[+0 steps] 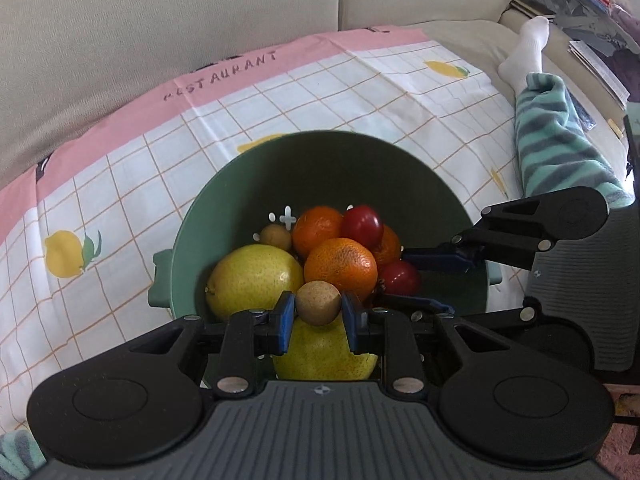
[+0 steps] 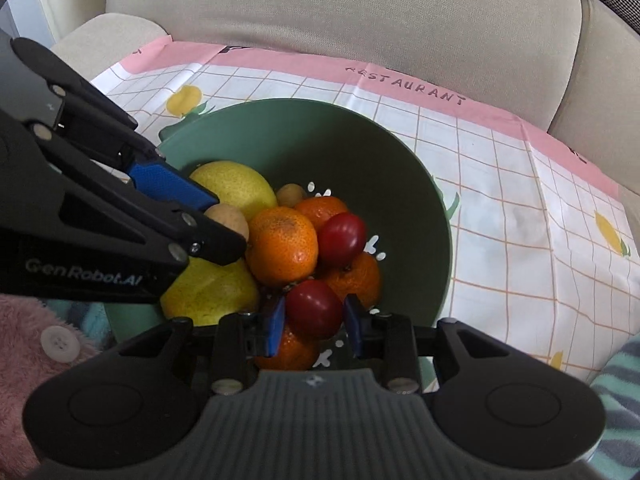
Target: Organize fruits
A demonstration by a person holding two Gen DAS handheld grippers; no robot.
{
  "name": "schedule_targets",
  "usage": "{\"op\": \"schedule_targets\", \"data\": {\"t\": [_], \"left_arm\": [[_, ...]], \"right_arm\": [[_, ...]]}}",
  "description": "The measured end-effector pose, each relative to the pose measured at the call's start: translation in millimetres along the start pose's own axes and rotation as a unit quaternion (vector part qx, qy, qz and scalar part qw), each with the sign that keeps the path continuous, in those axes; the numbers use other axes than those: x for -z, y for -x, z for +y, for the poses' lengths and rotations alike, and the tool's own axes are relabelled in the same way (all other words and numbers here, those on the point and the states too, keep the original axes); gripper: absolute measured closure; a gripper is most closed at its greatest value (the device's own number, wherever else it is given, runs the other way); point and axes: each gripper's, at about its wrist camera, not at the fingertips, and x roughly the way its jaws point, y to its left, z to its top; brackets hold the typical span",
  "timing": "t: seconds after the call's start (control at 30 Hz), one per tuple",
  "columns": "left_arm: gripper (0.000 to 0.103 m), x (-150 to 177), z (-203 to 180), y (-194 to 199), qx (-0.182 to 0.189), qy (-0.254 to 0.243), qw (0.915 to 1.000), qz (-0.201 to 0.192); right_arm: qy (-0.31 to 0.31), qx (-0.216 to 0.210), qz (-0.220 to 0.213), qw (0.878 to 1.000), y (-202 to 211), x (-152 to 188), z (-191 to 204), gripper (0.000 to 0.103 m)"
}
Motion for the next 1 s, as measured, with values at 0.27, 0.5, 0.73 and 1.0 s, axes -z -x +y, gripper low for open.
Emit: {"op": "schedule_targets", "data": {"t": [0.27,0.5,0.73,1.0], "left_arm": [[0.071,2,3,-4,-0.001,0.011,0.9999,0.000],[0.055,6,0,2,-0.011,0.005,0.9999,-0.003],[0.046,9,2,32,-0.022,0.008,0.9986,-0.047],[0.040,15,11,91,-0.080,0.028,0.9833,-0.161]], "right_arm": [[0.001,0.003,0.004,1.000,-3,-2,1,0.073],[0.011,0.011,0.001,1.000,0,-3,6,0.064],[0.018,0.029,-0.017,0.999,15,-6,10,0.047],[-0.020,0.036,-0.080,0.996,56,-11,13,0.033]]}}
